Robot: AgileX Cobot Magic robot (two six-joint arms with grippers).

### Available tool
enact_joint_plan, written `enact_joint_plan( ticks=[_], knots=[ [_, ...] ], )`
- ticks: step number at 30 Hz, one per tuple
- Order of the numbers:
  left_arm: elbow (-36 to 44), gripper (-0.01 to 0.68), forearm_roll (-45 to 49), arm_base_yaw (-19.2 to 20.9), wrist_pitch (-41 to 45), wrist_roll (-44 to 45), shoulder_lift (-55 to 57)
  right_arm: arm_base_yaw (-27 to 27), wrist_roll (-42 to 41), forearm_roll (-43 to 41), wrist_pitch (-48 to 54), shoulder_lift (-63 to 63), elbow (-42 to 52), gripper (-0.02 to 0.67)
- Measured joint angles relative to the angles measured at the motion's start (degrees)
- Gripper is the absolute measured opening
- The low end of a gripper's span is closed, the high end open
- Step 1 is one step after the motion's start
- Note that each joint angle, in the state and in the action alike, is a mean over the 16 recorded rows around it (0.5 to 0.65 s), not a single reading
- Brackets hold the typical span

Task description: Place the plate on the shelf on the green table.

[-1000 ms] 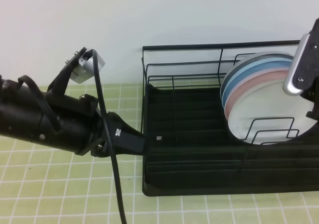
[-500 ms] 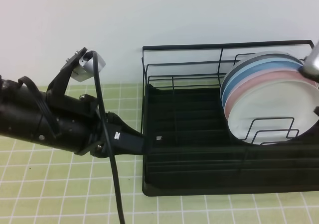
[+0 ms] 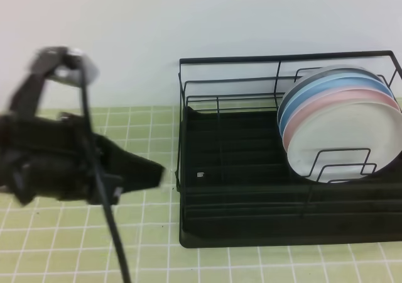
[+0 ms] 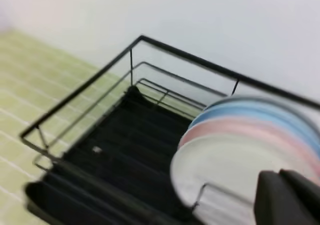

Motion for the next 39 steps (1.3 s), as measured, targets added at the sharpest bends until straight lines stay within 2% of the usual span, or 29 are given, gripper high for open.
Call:
enact_joint_plan(
  ticks=[9,15,20,27,39],
  knots=[
    [13.89,-0.002,7.10,0.00,-20.43,-5.19,-16.44,0.00,6.88,6.51,-5.75,-18.84,16.09,-0.002],
    [25.72,-0.002,8.01,0.00,-34.95,-7.20,-23.85,0.00,5.77,8.95,-9.44,-26.85,25.24,-0.002],
    [32.15,-0.002,7.26,0.00,-42.65,-7.56,-26.25,-0.02,3.92,10.21,-12.59,-29.71,30.34,-0.002],
    [35.41,-0.002,6.75,0.00,-46.71,-7.56,-26.53,-0.06,1.99,11.94,-15.45,-30.22,33.84,-0.002],
    [35.85,-0.002,6.76,0.07,-43.87,-7.36,-26.84,-0.08,1.87,12.52,-15.26,-30.22,34.07,-0.002]
  ],
)
